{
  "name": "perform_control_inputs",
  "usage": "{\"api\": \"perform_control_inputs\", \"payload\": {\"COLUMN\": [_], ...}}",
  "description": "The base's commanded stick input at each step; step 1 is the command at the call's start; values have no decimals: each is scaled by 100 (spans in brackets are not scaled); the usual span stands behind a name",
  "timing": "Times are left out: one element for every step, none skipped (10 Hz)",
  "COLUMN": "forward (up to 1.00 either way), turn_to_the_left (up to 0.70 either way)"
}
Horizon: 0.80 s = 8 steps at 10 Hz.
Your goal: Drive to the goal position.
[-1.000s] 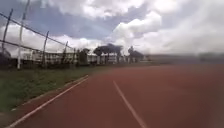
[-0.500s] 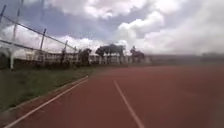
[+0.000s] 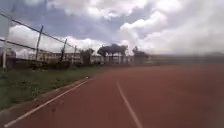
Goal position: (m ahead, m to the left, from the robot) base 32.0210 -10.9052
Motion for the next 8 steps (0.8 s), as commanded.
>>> {"api": "perform_control_inputs", "payload": {"forward": [100, 100, 100, 100, 100, 100, 100, 100], "turn_to_the_left": [0, 0, 0, 0, 0, 0, 0, 0]}}
